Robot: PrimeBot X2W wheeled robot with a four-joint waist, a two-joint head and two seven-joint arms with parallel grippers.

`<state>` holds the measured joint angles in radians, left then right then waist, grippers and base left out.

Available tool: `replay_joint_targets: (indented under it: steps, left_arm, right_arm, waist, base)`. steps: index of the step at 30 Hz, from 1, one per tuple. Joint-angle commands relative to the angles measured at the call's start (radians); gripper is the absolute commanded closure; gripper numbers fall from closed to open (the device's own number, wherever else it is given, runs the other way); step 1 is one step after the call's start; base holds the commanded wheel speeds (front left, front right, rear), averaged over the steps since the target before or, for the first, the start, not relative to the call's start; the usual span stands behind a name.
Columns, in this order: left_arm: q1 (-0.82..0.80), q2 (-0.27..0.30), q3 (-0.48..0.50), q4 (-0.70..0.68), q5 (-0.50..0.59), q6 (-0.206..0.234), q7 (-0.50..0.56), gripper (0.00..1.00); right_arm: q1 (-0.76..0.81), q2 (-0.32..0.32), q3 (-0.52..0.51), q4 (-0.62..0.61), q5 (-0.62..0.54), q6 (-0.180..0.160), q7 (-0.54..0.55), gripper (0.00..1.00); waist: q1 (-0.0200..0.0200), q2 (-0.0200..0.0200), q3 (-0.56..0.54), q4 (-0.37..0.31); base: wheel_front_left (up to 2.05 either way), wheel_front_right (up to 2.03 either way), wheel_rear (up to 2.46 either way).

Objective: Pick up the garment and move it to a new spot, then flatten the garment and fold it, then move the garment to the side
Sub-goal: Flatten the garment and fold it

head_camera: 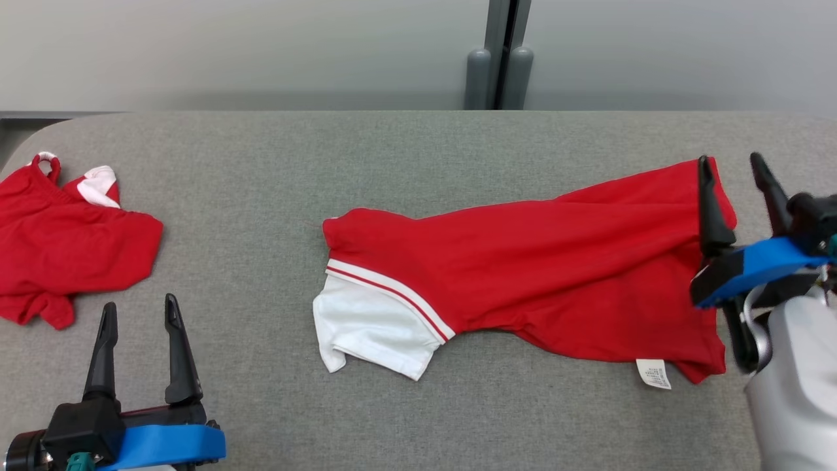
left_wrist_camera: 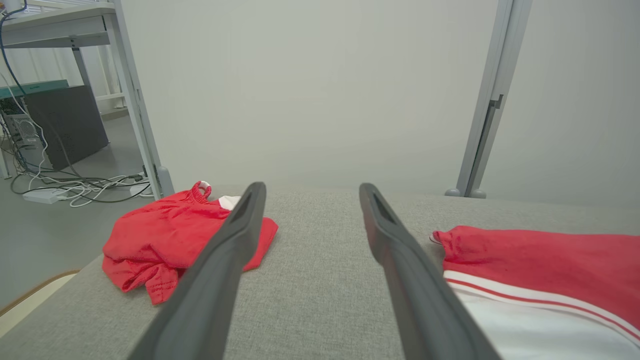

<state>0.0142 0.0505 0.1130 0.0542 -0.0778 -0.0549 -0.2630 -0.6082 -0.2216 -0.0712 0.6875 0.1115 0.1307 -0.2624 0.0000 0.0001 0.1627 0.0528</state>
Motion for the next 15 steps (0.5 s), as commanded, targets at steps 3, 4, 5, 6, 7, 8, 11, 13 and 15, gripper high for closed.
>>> replay_joint_targets:
  steps: [3,4,5,6,7,8,11,13,15]
  left_arm:
    - [0.015,-0.001,0.007,-0.001,0.007,-0.003,-0.003,0.0]
    - [0.018,-0.001,0.01,0.0,0.007,-0.004,-0.003,0.0]
    - [0.021,0.0,0.013,0.001,0.008,-0.005,-0.003,0.0]
    - [0.023,0.0,0.019,0.001,0.007,-0.005,-0.003,0.0]
    - [0.023,0.0,0.019,0.001,0.008,-0.007,-0.003,0.0]
    - [0.024,-0.001,0.02,0.003,0.009,-0.007,-0.003,0.0]
    - [0.029,-0.001,0.023,0.0,0.009,-0.006,-0.003,0.0]
    - [0.037,0.0,0.022,-0.002,0.008,-0.004,-0.003,0.0]
    - [0.041,0.0,0.021,-0.002,0.008,-0.003,-0.003,0.0]
  right_arm:
    - [0.139,0.048,0.02,-0.145,0.025,0.0,-0.003,0.0]
    - [0.175,0.062,0.024,-0.184,0.029,0.0,-0.003,0.0]
    - [0.208,0.075,0.027,-0.221,0.032,0.0,-0.004,0.0]
    - [0.242,0.088,0.032,-0.255,0.036,0.0,-0.004,0.0]
    - [0.276,0.099,0.033,-0.284,0.04,0.0,-0.003,0.0]
    - [0.311,0.112,0.032,-0.312,0.039,0.0,-0.003,0.0]
    - [0.403,0.138,0.037,-0.378,0.034,0.0,-0.004,0.0]
    - [0.452,0.15,0.03,-0.412,0.034,0.0,-0.004,0.0]
    - [0.498,0.161,0.022,-0.439,0.031,0.0,-0.004,0.0]
  waist:
    - [0.0,-0.0001,-0.018,-0.024]
    - [0.0,-0.0001,-0.022,-0.029]
    - [0.0,-0.0001,-0.024,-0.033]
    - [0.0,-0.0001,-0.027,-0.039]
    - [0.0,-0.0001,-0.03,-0.042]
    - [0.0,-0.0001,-0.034,-0.044]
    - [0.0,-0.0001,-0.041,-0.052]
    - [0.0,-0.0001,-0.045,-0.056]
    - [0.0,-0.0001,-0.048,-0.057]
  base:
    - [0.0,0.0,0.0]
    - [0.0,0.0,0.0]
    - [0.0,0.0,0.0]
    - [0.0,0.0,0.0]
    - [0.0,0.0,0.0]
    - [0.0,0.0,0.0]
    - [0.0,0.0,0.0]
    - [0.0,0.0,0.0]
    - [0.0,0.0,0.0]
